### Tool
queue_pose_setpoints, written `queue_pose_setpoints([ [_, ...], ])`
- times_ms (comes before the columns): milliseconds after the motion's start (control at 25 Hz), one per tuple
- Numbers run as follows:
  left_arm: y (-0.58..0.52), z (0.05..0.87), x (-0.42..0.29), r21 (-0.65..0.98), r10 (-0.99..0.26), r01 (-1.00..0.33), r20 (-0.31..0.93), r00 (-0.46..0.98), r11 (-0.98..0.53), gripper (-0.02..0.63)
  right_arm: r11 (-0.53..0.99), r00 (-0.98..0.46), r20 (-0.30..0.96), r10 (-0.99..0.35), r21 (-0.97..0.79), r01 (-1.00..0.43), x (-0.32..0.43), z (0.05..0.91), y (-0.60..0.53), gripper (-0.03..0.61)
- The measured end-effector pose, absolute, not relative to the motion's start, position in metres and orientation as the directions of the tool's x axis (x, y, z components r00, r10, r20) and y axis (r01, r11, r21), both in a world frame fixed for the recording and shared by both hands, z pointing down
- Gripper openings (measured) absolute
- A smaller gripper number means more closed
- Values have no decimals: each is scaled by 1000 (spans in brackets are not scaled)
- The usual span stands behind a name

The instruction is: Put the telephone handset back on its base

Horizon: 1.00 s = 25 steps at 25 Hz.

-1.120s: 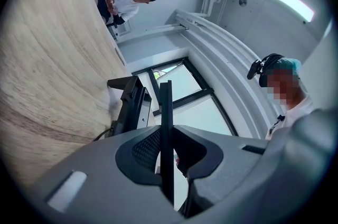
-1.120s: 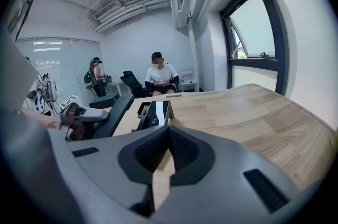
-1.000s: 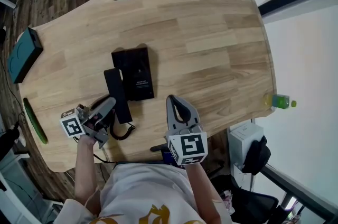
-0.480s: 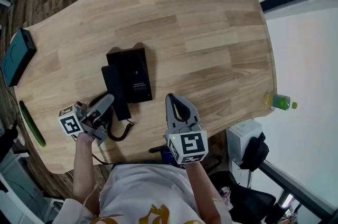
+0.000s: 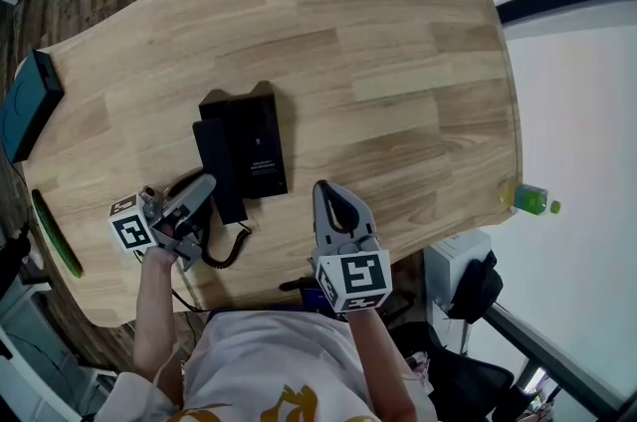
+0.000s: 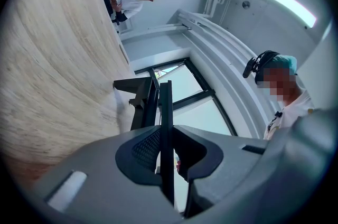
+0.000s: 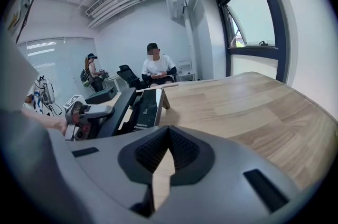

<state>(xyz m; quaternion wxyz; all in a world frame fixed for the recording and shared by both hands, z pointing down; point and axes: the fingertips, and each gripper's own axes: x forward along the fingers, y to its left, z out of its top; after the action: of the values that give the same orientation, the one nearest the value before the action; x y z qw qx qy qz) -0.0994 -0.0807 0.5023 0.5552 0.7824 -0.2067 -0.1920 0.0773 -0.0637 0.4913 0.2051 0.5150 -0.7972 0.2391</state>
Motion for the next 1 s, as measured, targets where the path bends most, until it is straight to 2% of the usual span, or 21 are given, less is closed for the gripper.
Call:
queue_pose_setpoints([
  [1000,-95,504,-101,944,-544,-121,-70,836,-308,69,348,-397,593,-701,-202,-916,84,507,-73,3],
])
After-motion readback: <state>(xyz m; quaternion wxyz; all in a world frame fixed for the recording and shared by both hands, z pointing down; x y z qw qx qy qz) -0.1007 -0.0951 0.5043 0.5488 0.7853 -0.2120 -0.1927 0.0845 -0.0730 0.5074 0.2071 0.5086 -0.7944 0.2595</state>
